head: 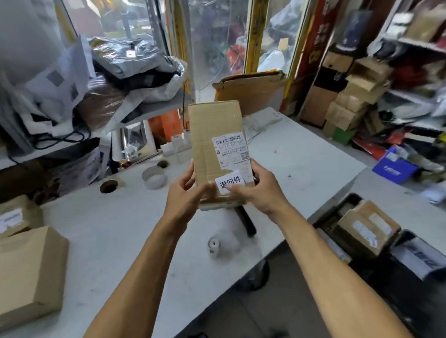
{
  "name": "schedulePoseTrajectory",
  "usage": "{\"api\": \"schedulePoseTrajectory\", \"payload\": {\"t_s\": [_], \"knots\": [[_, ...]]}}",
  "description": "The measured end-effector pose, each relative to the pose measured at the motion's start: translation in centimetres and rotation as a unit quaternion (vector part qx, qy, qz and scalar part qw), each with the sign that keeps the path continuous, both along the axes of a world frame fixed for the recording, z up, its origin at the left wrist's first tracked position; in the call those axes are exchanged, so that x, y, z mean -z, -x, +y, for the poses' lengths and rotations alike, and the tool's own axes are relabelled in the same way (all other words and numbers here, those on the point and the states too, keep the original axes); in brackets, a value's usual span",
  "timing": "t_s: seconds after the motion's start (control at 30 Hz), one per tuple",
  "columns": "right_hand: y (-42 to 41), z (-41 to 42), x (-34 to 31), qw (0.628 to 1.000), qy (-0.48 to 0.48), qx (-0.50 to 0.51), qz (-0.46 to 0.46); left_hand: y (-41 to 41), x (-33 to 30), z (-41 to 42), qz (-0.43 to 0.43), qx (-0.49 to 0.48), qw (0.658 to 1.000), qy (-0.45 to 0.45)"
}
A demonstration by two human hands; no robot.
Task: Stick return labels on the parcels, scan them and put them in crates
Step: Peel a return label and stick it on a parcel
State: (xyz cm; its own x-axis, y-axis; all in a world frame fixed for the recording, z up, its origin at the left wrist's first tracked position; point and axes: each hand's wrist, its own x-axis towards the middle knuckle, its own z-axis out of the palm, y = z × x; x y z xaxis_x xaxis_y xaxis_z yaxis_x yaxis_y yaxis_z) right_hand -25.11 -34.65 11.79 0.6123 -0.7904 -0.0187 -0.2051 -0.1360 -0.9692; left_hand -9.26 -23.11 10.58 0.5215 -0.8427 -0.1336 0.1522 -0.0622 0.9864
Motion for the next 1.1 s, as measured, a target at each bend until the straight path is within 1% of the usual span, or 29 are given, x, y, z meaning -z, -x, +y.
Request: {"api": "schedulePoseTrajectory", "payload": {"t_s": [0.13, 0.2, 0.3, 0.5, 0.6, 0.73, 0.8, 0.9, 1.0, 1.1], "knots": [[8.2, -3.6, 0.2, 0.996, 0.019, 0.081, -0.007, 6.7, -0.3, -6.1, -0.003, 0.072, 0.997, 0.022], [13.0, -5.3, 1.0, 0.992, 0.008, 0.129, -0.006, 11.0, -0.1, -9.0, -0.008, 0.118, 0.993, 0.021], [20.5, -7.4, 3.1, 0.981, -0.029, 0.191, 0.010, 17.7, 1.6, -13.1, -0.009, 0.188, 0.982, -0.007], [33.7, -9.5, 8.6, 0.950, -0.086, 0.296, 0.054, 30.0, 6.8, -19.0, 0.021, 0.316, 0.946, -0.072], [38.2, -9.6, 11.0, 0.932, -0.124, 0.330, 0.079, 35.0, 8.8, -20.7, 0.027, 0.351, 0.929, -0.115], [42.3, -10.3, 14.4, 0.899, -0.158, 0.375, 0.164, 39.5, 11.9, -23.2, 0.035, 0.403, 0.897, -0.179], [44.0, -11.4, 15.4, 0.882, -0.177, 0.387, 0.203, 41.4, 13.4, -24.7, 0.060, 0.423, 0.879, -0.210], [46.0, -14.3, 16.2, 0.854, -0.185, 0.386, 0.295, 43.8, 16.0, -27.3, 0.076, 0.428, 0.861, -0.265], [47.7, -18.8, 18.4, 0.838, -0.195, 0.340, 0.379, 45.6, 20.0, -30.9, 0.140, 0.413, 0.843, -0.316], [48.9, -24.3, 21.5, 0.824, -0.211, 0.273, 0.449, 47.3, 23.3, -34.9, 0.168, 0.388, 0.832, -0.360]]}}
